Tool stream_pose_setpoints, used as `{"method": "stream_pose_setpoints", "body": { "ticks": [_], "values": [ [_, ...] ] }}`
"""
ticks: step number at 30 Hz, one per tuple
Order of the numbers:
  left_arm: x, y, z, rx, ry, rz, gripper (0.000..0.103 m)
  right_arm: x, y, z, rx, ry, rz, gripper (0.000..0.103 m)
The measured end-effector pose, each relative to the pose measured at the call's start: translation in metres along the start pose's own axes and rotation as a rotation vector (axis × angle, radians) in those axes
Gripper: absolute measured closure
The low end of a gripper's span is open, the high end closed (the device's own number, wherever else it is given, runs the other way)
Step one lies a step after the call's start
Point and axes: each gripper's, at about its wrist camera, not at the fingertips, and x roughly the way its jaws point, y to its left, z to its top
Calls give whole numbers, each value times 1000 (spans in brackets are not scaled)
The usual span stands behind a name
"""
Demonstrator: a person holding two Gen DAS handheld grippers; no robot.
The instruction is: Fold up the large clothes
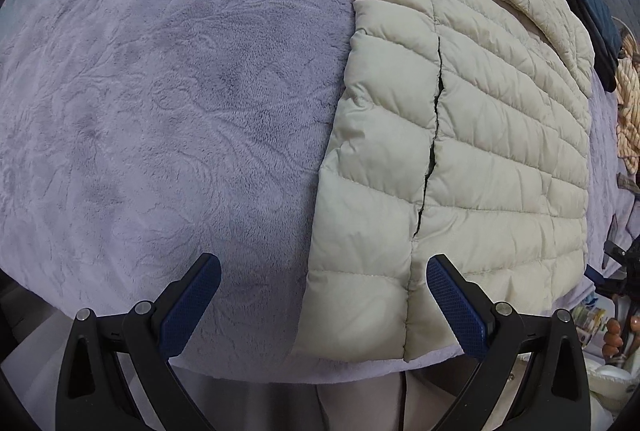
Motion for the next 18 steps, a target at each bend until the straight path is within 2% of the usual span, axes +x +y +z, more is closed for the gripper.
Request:
{"method": "stream_pose_setpoints", "body": {
  "ticks": [3,9,13,18],
  "values": [
    [12,11,-7,-2,14,-5,0,4,-5,-1,14,11,12,0],
    [20,34,-14,-19,27,-70,0,9,-11,-5,33,32,43,0],
    [31,32,-18,-5,38,-95,0,14,-12,-6,32,41,41,0],
    [42,25,-24,37,60,-112,0,22,-8,-5,23,47,89,0]
  ]
}}
